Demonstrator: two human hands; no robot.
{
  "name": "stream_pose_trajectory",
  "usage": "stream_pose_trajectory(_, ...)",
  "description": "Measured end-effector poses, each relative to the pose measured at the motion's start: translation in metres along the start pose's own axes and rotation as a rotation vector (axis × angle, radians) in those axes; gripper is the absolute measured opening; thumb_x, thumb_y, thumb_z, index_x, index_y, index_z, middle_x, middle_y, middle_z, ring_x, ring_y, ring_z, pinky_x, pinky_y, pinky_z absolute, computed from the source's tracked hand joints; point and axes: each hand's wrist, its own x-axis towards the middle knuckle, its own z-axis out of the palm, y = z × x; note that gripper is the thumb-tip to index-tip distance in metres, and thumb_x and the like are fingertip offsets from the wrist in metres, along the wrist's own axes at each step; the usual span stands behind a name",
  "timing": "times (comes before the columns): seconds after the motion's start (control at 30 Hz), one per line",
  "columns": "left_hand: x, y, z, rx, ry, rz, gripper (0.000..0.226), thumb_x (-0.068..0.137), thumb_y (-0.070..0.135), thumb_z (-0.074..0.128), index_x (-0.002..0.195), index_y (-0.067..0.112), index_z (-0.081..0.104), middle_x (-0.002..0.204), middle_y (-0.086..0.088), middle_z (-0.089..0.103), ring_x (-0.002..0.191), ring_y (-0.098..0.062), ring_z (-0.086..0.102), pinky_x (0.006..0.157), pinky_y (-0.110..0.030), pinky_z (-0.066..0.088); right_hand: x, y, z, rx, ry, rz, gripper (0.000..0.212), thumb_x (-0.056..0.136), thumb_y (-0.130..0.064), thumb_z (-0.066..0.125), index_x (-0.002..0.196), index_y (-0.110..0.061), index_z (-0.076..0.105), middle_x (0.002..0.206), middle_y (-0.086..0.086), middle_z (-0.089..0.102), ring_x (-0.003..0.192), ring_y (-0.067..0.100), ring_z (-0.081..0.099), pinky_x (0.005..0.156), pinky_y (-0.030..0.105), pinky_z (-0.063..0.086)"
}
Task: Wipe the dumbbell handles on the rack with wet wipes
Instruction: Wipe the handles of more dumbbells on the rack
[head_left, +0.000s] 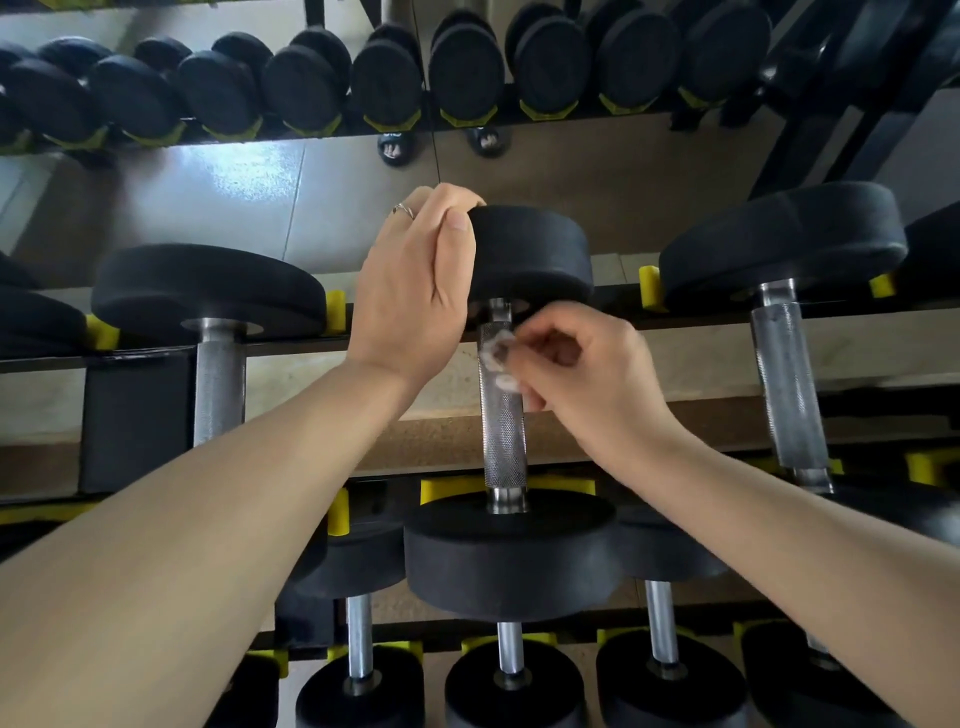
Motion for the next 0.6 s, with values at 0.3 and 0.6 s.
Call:
stream_pose_trajectory(0.3,0.001,0.001,0.002,0.015,0.015,-0.015,0.043,0.106,0.026,0.023,0.114,0.005,0.061,0.098,-0.008,0.060,0.091,-0.016,0.050,0.078,-0.028,0.040,-0.009,-0.002,-0.010,0.152,0.019,0.218,0.007,0.090,-0.014,0.072,0.085,-0.010,0.069,0.064,0.003,0.067,0.056,0.010,0.060,0.060,0.018,0.051)
stream_pose_trajectory(0.6,0.001,-0.001,0.005,0.025,0.045,-0.010,0.046,0.106,0.028,0.023,0.114,0.004,0.062,0.098,-0.008,0.060,0.089,-0.015,0.052,0.075,-0.027,0.042,-0.015,0.018,0.002,0.743,-0.026,0.594,0.016,0.092,0.001,0.061,0.082,-0.005,0.071,0.076,0.011,0.062,0.059,0.010,0.052,0.053,0.022,0.043)
